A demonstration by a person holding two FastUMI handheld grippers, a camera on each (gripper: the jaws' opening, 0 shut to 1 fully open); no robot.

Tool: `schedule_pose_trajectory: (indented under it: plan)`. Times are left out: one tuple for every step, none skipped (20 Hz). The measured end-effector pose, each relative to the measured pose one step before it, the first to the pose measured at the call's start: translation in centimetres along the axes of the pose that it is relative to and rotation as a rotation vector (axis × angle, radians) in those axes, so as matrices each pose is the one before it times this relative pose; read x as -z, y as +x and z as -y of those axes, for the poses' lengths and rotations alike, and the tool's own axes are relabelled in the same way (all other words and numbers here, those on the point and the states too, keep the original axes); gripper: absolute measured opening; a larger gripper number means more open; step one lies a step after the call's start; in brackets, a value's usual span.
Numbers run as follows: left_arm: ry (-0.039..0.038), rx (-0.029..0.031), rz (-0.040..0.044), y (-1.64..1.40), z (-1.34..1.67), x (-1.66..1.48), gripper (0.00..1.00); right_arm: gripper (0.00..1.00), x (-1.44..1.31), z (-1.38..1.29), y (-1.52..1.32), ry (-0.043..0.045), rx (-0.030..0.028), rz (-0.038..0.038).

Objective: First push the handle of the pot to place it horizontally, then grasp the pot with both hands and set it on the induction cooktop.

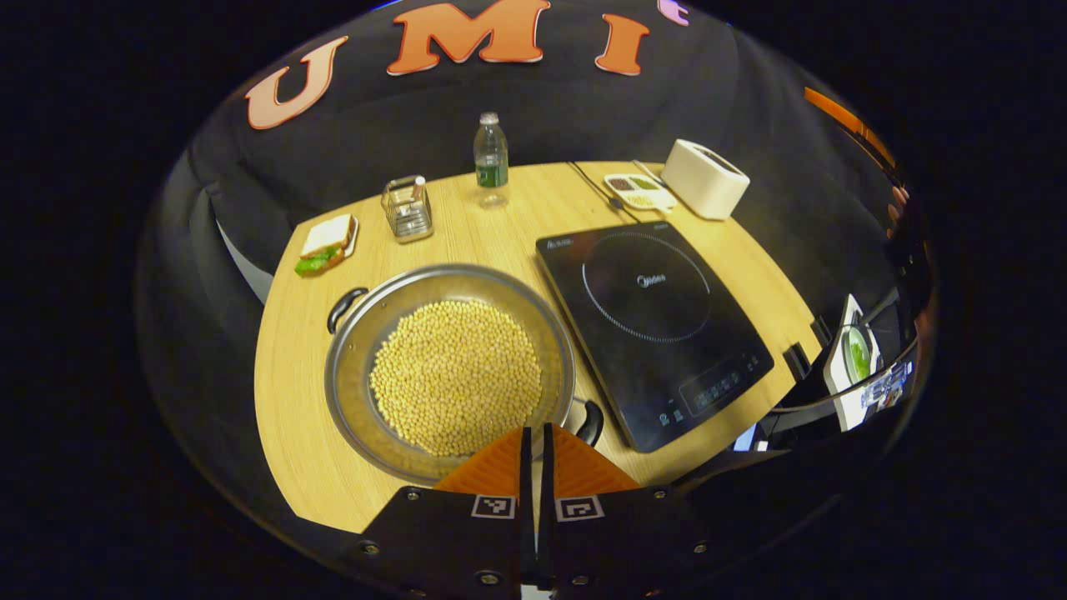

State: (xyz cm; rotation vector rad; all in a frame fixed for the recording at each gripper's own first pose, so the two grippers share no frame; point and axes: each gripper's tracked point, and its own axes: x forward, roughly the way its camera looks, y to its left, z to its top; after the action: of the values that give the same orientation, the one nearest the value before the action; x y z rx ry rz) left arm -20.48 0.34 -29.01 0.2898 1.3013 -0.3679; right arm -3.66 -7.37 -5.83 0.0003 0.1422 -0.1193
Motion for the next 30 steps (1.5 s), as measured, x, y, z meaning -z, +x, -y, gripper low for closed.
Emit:
schedule_pose_trajectory:
  plan:
    - [0.00330,0.00911,-0.04605,-0.276,-0.067,0.960,0.05,0.95,0.262,0.276,-0.184,-0.00065,0.00573,-0.01023]
    - [-0.00271,0.01602,-0.04608,-0.009,-0.140,1.015,0.03,0.95,0.210,0.286,-0.093,-0.00277,0.00593,-0.00824]
    - [0.00164,0.01191,-0.03468,-0.256,-0.118,0.689,0.03,0.95,0.184,0.344,-0.044,-0.00397,0.00649,-0.00392]
    - [0.00851,0.00809,-0.03060,0.052,-0.214,0.590,0.03,0.95,0.064,0.249,-0.071,-0.00437,0.00799,-0.00083]
    - [0.01007,-0.00477,-0.03202,-0.012,-0.562,0.559,0.03,0.95,0.081,0.199,-0.031,-0.00278,0.00524,-0.00207]
    - [0.00904,-0.01300,-0.03037,0.126,-0.727,0.513,0.03,0.95,0.067,0.088,0.070,-0.00193,0.00261,-0.00220]
    - [0.00508,-0.00958,-0.03388,0.154,-0.425,0.806,0.03,0.95,0.060,0.094,0.025,-0.00225,0.00254,-0.00108]
    - [0.00501,-0.00513,-0.02190,0.112,-0.146,0.421,0.03,0.95,0.106,0.077,0.021,-0.00353,0.00161,-0.00084]
    - [0.00403,0.00123,-0.02047,0.230,-0.106,0.224,0.03,0.95,-0.009,0.106,0.106,-0.00474,0.00345,0.00061]
    - [0.00967,-0.00155,-0.01303,0.381,-0.122,0.197,0.04,0.95,0.045,0.048,-0.017,-0.00470,0.00284,-0.00103]
    - [0.01189,-0.00120,-0.00923,0.427,-0.064,-0.071,0.03,0.95,0.033,0.148,0.022,-0.00333,0.00375,-0.00086]
    - [0.00833,0.00237,-0.01416,0.523,0.207,0.062,0.02,0.95,0.051,0.084,0.038,-0.00274,0.00197,-0.00355]
    - [0.00516,-0.00003,-0.01303,0.594,0.142,-0.176,0.03,0.95,0.077,0.107,0.015,-0.00253,0.00294,-0.00280]
    - [0.00774,0.00062,-0.01310,0.621,0.252,-0.120,0.03,0.95,-0.068,0.221,0.104,-0.00273,0.00598,0.00080]
    - [0.00969,0.00338,-0.00667,0.564,0.274,-0.318,0.03,0.95,0.033,0.248,0.080,-0.00304,0.00547,0.00033]
    - [0.00702,0.01081,-0.00521,0.580,0.574,-0.254,0.03,0.95,-0.048,0.210,0.015,-0.00389,0.00794,0.00052]
    - [-0.00227,0.01771,-0.00365,0.505,0.582,-0.357,0.03,0.95,0.098,0.408,-0.043,-0.00390,0.00924,0.00008]
    - [-0.00562,0.01594,0.00093,0.515,0.627,-0.425,0.03,0.95,0.009,0.401,-0.098,-0.00493,0.01310,-0.00062]
    - [-0.00380,0.00703,0.00127,0.312,0.292,-0.496,0.03,0.95,-0.011,0.433,-0.068,-0.00337,0.01113,-0.00038]
    - [-0.01703,0.00452,0.00184,0.477,0.267,-0.446,0.03,0.95,0.033,0.373,-0.137,-0.00412,0.01369,-0.00294]
    - [-0.01557,0.00337,-0.00868,0.264,0.187,-0.310,0.03,0.95,0.216,0.445,-0.060,-0.00328,0.01225,-0.00453]
    - [-0.01316,0.00428,0.00193,0.335,0.145,-0.214,0.02,0.95,0.148,0.388,-0.054,-0.00396,0.01286,-0.00586]
    - [-0.00681,0.00015,0.00020,0.094,0.082,-0.442,0.02,0.95,0.232,0.392,-0.167,-0.00320,0.01354,-0.00629]
    - [-0.00568,-0.00186,-0.00163,0.356,0.082,-0.249,0.02,0.95,0.183,0.312,-0.065,-0.00086,0.01066,-0.00732]
    - [-0.00687,-0.00086,0.00474,0.252,0.098,-0.422,0.02,0.95,0.221,0.412,-0.201,-0.00035,0.01016,-0.00777]
    - [-0.00422,-0.00183,0.00491,0.133,0.009,-0.388,0.02,0.95,0.268,0.322,-0.104,-0.00177,0.01119,-0.00827]
    - [-0.00171,-0.00457,0.00457,0.104,-0.138,-0.438,0.02,0.95,0.187,0.418,-0.076,-0.00144,0.01254,-0.00621]
    - [-0.00153,0.00011,0.00444,0.132,0.046,-0.296,0.02,0.95,0.092,0.252,-0.029,0.00027,0.00952,-0.00401]
    - [0.00116,-0.00151,0.00173,0.064,0.071,-0.396,0.04,0.95,0.108,0.208,-0.119,0.00173,0.00623,-0.00294]
    - [0.00505,-0.00204,0.00148,0.175,0.077,-0.262,0.04,0.95,0.102,0.070,-0.056,0.00080,0.00378,-0.00415]
